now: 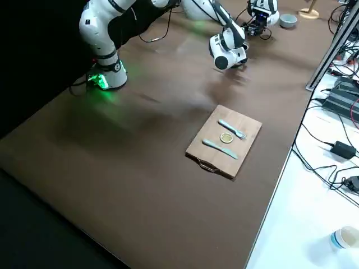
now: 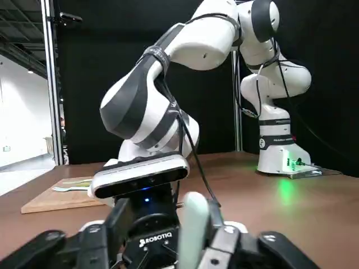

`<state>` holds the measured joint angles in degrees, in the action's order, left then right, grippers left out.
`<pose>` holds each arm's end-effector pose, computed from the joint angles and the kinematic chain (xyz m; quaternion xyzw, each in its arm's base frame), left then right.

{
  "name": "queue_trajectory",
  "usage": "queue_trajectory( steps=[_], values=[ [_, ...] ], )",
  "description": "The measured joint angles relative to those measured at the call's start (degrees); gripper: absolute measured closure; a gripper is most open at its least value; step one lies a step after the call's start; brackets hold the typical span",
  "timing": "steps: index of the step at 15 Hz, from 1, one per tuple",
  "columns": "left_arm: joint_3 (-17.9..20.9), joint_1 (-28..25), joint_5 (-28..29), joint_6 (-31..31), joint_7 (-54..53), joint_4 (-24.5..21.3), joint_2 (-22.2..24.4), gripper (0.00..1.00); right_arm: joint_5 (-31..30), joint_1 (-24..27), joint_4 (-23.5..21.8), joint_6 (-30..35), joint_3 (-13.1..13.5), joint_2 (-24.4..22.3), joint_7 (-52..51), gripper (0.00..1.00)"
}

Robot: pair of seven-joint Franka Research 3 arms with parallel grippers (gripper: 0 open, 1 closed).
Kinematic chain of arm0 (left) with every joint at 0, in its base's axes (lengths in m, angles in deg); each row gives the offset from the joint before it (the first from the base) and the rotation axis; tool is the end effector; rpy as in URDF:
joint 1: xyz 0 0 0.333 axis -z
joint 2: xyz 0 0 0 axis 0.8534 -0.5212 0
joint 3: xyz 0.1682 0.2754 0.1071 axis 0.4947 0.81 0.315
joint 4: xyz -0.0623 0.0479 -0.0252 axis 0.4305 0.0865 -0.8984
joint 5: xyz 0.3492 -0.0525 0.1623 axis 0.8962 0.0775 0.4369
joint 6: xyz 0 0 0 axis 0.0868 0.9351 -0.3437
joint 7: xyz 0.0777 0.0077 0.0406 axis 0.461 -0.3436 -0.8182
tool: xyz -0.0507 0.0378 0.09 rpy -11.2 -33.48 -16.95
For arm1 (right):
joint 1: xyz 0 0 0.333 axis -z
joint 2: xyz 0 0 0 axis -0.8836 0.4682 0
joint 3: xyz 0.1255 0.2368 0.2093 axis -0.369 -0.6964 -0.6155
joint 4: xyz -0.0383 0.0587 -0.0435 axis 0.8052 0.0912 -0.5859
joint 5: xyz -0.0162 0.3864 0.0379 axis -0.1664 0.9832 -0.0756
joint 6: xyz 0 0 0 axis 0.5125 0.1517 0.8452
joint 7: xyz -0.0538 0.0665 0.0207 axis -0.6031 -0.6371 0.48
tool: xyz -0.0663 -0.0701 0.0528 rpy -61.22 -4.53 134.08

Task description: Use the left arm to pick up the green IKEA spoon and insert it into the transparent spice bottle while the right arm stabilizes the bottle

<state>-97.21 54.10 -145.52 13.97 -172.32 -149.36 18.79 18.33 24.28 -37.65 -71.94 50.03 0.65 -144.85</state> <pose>0.5747 -0.2874 0.1484 0.3992 -0.5434 0.4776 0.5632 0.5392 0.4322 0.1013 -0.6194 -0.5669 -0.3491 0.4160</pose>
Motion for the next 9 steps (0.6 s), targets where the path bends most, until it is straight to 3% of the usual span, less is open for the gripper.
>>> queue_trajectory(
  steps=[4, 9],
  values=[
    [0.0, 0.0, 0.0, 0.0, 0.0, 1.8, 0.2, 0.01, 0.0, 0.0, 0.0, 0.0, 0.0, 0.0, 0.0, 0.0],
    [-0.1, -0.8, 3.0, 0.0, 8.5, 4.7, 3.8, 0.0, 0.1, 0.0, 0.1, 0.0, 0.0, 0.0, 0.0, 0.0]
  ],
)
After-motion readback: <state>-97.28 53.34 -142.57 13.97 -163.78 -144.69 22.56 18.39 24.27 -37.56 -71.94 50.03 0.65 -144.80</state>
